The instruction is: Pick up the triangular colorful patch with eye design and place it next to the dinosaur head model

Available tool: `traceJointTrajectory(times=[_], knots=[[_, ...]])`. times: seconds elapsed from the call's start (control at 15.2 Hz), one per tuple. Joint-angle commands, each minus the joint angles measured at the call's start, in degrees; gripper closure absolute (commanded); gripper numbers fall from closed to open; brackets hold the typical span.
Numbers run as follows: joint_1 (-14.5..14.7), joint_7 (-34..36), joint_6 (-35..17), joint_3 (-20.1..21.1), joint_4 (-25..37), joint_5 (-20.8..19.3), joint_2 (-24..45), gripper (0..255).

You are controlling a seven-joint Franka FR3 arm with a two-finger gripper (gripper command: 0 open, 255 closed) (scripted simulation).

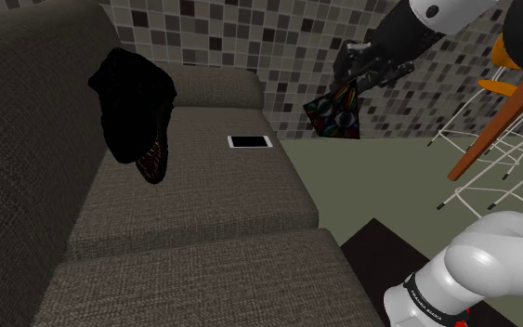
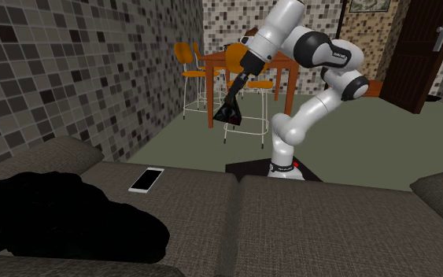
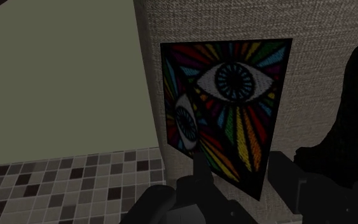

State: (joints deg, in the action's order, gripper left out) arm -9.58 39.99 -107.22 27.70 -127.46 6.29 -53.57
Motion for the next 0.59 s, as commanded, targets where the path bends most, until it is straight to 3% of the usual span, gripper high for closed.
traceJointTrajectory(times=[0.0,0.53], knots=[[-0.3,-0.1,1.3,-0.2,2.0,-0.3,0.7,255],[-1.8,-0.8,6.2,-0.8,10.2,-1.3,3.9,255]])
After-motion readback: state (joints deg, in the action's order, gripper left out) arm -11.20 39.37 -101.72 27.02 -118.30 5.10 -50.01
